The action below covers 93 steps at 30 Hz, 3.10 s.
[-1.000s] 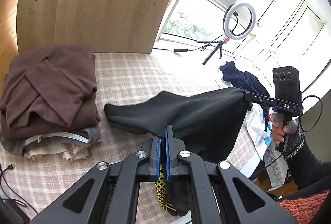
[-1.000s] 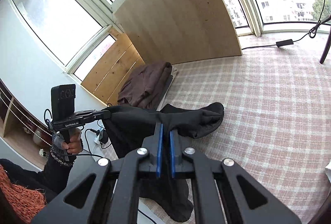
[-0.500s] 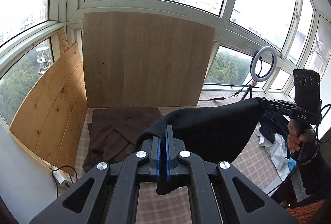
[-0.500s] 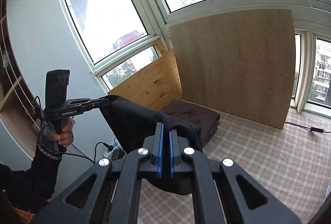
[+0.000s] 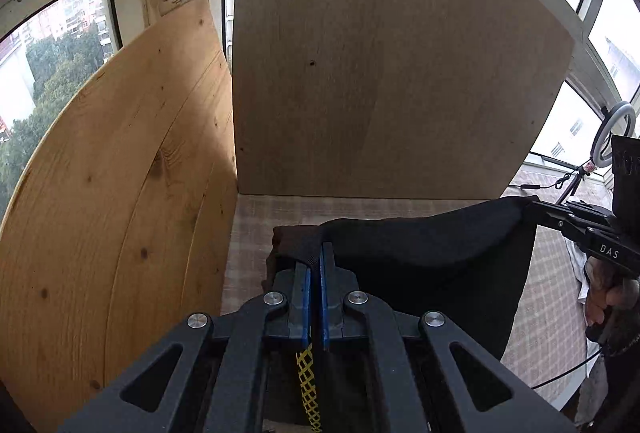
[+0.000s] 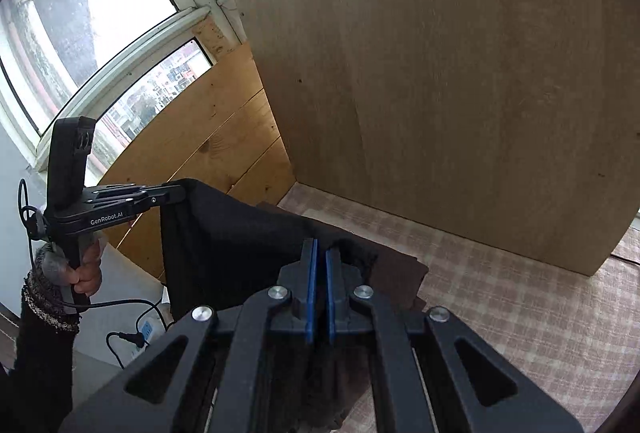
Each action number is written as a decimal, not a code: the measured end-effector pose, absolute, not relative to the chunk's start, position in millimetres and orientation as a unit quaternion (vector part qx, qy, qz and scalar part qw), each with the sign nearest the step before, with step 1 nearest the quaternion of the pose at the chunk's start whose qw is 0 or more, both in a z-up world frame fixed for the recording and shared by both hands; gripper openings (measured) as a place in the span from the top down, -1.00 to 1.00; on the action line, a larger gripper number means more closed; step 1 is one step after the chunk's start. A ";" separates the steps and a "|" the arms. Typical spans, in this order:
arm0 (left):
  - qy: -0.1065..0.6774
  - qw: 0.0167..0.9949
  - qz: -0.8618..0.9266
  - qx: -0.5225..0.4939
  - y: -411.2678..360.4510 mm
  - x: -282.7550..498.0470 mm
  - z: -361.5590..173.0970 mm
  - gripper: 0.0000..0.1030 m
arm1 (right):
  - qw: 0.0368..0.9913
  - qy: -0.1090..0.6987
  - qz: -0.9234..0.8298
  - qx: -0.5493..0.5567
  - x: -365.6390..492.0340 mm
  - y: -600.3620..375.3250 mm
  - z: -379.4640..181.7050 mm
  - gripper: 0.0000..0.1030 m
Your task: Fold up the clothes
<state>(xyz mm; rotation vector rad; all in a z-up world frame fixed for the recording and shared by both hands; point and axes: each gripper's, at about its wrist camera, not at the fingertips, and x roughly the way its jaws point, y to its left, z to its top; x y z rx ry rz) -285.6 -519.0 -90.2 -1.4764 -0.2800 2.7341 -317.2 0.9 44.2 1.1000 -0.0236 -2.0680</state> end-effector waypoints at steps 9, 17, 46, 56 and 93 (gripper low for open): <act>-0.091 0.017 0.841 -0.533 -527.0 -355.8 -163.3 0.91 | 0.347 -0.032 -0.770 0.534 -396.0 -6.2 -26.9 0.89; -0.062 0.011 0.833 -0.550 -518.1 -358.5 -166.4 0.79 | 0.383 -0.091 -0.745 0.539 -407.0 32.2 -6.7 0.56; 0.008 -0.012 0.868 -0.497 -448.7 -282.8 -142.1 0.50 | 0.377 0.074 -0.798 0.463 -361.3 4.2 -0.1 0.56; 0.155 0.111 0.863 -0.469 -270.0 -154.2 -152.0 -0.07 | 0.401 0.055 -0.776 0.484 -279.0 69.0 -18.9 0.56; 0.061 0.110 0.863 -0.490 -333.5 -190.1 -135.7 0.64 | 0.518 0.195 -0.713 0.431 -212.3 -1.9 -49.5 0.63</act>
